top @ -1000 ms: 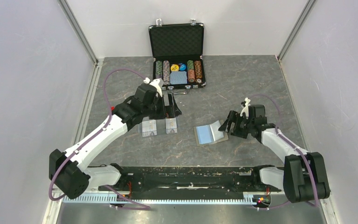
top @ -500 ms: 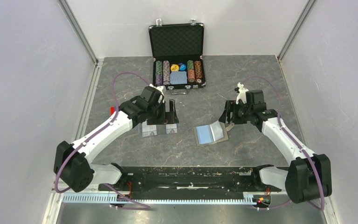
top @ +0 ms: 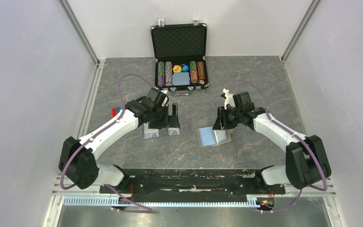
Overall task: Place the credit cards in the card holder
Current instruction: Place the card holder at the center of the board.
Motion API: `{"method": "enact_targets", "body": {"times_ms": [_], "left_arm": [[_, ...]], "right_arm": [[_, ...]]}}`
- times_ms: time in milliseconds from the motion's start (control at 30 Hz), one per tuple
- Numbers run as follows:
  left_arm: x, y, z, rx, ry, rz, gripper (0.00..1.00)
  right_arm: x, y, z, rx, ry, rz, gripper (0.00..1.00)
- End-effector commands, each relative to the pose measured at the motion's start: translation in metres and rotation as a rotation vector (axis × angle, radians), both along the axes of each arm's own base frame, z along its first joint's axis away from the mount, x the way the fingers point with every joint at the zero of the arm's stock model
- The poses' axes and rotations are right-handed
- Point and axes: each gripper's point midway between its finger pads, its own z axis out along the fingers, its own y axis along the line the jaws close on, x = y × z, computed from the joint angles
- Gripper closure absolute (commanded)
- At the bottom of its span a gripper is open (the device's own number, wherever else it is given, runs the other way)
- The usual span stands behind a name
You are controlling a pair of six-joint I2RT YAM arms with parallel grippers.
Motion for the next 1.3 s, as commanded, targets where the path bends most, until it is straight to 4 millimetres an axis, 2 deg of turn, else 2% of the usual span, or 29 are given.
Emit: {"method": "enact_targets", "body": {"times_ms": [0, 167, 300, 600, 767, 1033, 1267], "left_arm": [[0.009, -0.002, 0.009, 0.001, -0.032, -0.017, 0.02], [0.008, -0.005, 0.005, 0.0, -0.012, -0.027, 0.03], [0.007, -0.006, 0.001, 0.0, 0.002, -0.034, 0.03], [0.011, -0.011, 0.0, -0.004, 0.008, -0.041, 0.03], [0.012, -0.012, 0.0, -0.004, 0.007, -0.044, 0.03], [0.013, -0.012, 0.0, -0.004, 0.01, -0.041, 0.02], [0.018, -0.012, -0.004, -0.072, 0.041, -0.008, 0.03]], "right_arm": [[0.006, -0.006, -0.017, -0.067, 0.008, 0.004, 0.65], [-0.006, -0.022, -0.045, -0.159, 0.066, -0.012, 0.72], [-0.019, -0.028, -0.062, -0.182, 0.114, -0.006, 0.76], [-0.034, -0.028, -0.077, -0.179, 0.187, -0.005, 0.77], [-0.026, -0.018, -0.064, -0.128, 0.161, 0.012, 0.76], [-0.008, 0.007, -0.028, 0.005, 0.12, 0.03, 0.74], [0.007, 0.02, -0.006, 0.067, 0.09, 0.032, 0.7]]}}
